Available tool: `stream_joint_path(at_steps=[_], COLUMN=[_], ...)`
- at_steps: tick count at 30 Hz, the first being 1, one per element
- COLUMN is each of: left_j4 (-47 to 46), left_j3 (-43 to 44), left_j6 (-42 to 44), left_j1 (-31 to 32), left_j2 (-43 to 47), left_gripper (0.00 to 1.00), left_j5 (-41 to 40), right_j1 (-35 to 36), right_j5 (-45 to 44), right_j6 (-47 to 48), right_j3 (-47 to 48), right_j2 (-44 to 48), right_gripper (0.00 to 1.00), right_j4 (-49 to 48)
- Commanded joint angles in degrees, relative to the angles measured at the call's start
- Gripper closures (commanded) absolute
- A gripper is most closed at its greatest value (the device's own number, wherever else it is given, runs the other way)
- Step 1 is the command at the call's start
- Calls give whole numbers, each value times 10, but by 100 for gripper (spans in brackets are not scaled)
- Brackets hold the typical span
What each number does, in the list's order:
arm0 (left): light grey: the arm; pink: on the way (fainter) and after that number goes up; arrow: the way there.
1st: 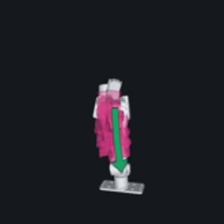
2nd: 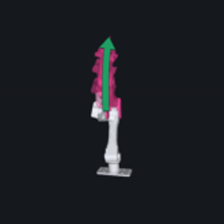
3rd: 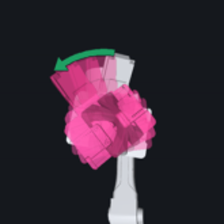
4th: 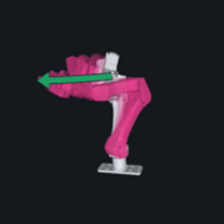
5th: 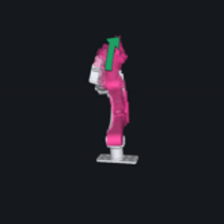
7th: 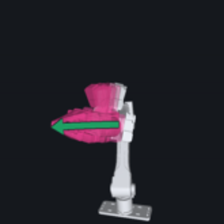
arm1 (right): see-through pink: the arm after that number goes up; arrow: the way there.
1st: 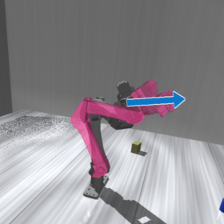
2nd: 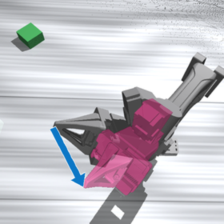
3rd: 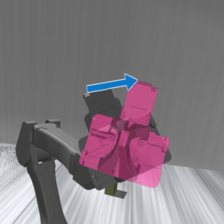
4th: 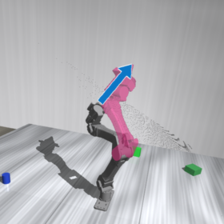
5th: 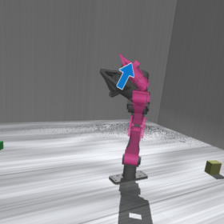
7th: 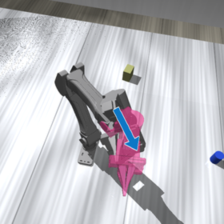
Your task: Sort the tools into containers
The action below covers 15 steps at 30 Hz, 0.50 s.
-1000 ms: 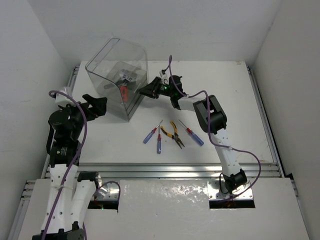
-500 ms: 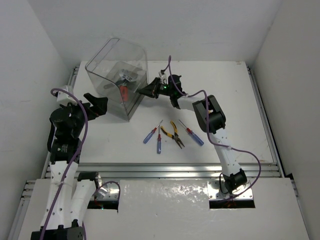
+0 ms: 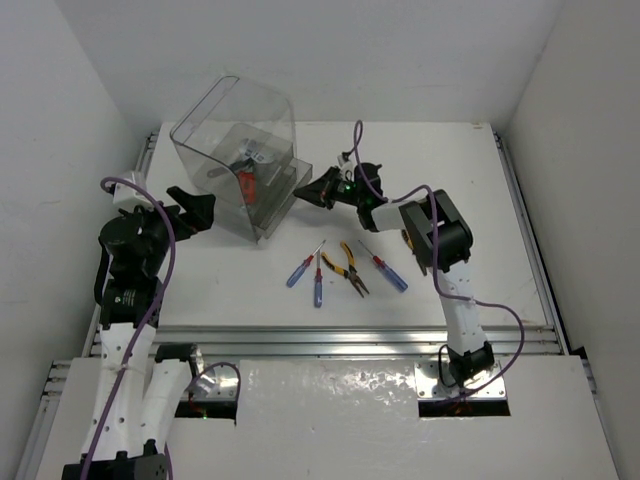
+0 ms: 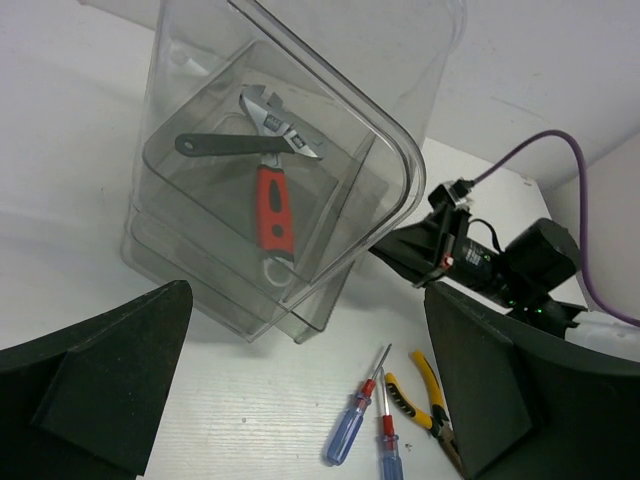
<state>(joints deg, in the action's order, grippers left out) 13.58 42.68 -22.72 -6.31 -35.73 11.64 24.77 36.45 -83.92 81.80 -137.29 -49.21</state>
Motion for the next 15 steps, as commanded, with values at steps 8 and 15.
stream_joint_path(at_steps=[8, 15], left_j4=[-12, -12], left_j3=[9, 10], left_j6=[11, 13], left_j1=[6, 6], left_j2=[11, 12], left_gripper=[0, 0], left_j5=[-1, -1], right_j1=[-54, -45], right_j5=[67, -134], right_j6=[121, 566], right_j3=[-167, -146], right_j2=[172, 346], right_gripper=[31, 8], right_j4=[-27, 559])
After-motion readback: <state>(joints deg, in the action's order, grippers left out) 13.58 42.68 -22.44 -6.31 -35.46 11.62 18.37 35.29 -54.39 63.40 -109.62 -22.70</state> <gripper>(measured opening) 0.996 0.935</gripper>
